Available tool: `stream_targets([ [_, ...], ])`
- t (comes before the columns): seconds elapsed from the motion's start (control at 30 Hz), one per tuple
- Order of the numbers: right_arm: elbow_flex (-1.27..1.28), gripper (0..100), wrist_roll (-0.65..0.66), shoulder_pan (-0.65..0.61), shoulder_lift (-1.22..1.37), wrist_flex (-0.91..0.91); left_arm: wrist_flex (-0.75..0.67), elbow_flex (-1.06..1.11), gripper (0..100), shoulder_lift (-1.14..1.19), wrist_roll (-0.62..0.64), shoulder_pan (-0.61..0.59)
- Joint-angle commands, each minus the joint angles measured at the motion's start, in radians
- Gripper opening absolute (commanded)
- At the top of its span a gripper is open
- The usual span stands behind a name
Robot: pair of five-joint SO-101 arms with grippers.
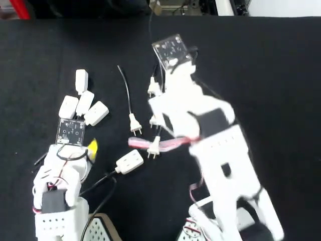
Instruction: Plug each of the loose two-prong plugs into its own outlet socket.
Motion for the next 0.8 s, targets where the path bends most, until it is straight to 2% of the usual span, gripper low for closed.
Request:
stream_targets([
  [0.0, 0.134, 1.3, -0.103, -0.091, -0.168, -0.219, -0.112, -0.107, 23, -0.008, 0.094, 0.125],
  [0.17, 0.409, 1.3, -0.163, -0.141, -0.397, -0.552, -0.269, -0.124, 24, -0.006, 0.233, 0.323],
  [0.3, 0.624, 1.3, -0.164, -0.187, -0.578, -0.738, -0.339, -0.125, 24, -0.006, 0.308, 0.363],
  [0.4, 0.753, 1.3, -0.169, -0.204, -0.671, -0.809, -0.361, -0.127, 24, -0.006, 0.316, 0.374],
  [0.53, 0.865, 1.3, -0.238, -0.201, -0.705, -0.864, -0.354, -0.168, 24, -0.006, 0.319, 0.375],
  [0.63, 0.883, 1.3, -0.244, -0.199, -0.710, -0.898, -0.345, -0.189, 23, -0.006, 0.319, 0.440],
  [0.77, 0.883, 1.3, -0.244, -0.198, -0.714, -0.882, -0.269, -0.229, 24, -0.006, 0.311, 0.461],
])
